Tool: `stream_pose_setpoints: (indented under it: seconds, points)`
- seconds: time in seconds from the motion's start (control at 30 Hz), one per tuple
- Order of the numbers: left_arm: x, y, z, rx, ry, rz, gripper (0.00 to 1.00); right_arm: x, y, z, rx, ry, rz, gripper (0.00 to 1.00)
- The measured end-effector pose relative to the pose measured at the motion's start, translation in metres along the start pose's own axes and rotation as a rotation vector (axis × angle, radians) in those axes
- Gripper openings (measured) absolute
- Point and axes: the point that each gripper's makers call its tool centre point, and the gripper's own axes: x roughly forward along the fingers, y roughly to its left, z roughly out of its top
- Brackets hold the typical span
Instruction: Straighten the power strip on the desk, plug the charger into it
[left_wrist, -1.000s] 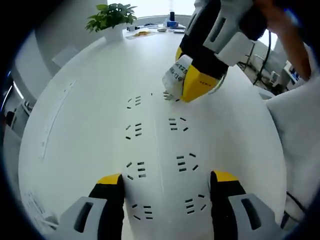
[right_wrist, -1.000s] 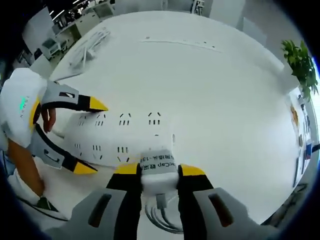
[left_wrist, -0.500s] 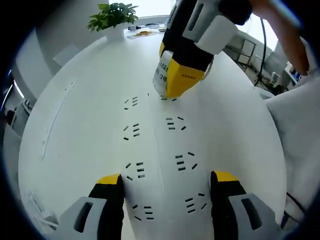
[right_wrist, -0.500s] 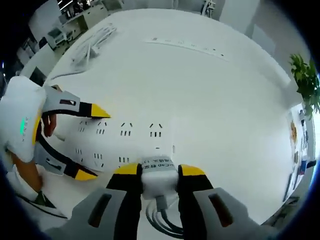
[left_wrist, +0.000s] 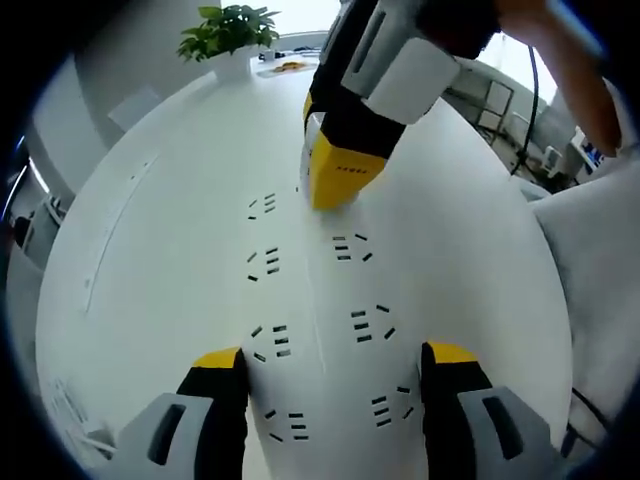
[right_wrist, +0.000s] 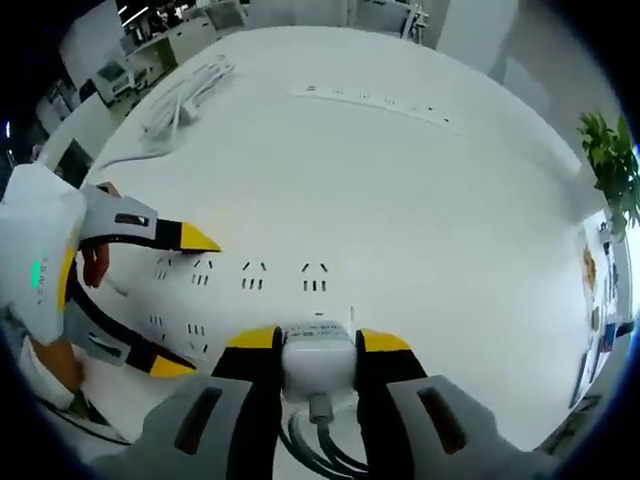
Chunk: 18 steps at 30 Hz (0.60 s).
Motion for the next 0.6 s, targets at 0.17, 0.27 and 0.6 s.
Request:
stream_pose_setpoints:
  seconds: [0.17,0.27,0.6]
  points:
    - [0.000,0.000,0.000,-0.004,-0.003,-0.001,0.71,-0.002,0.007,0.003,-0.003,-0.079,0.112,0.27]
    - [0.000,0.000,0.000,-0.006,-0.006,-0.002,0.71,-0.013,0.011,0.010,-0.150,-0.164,0.186,0.28]
    - [-0.002,-0.001,-0.001,-0.005,-0.011,-0.003,0.71,-0.061,0.022,0.029,-0.815,-0.420,0.113,0.45]
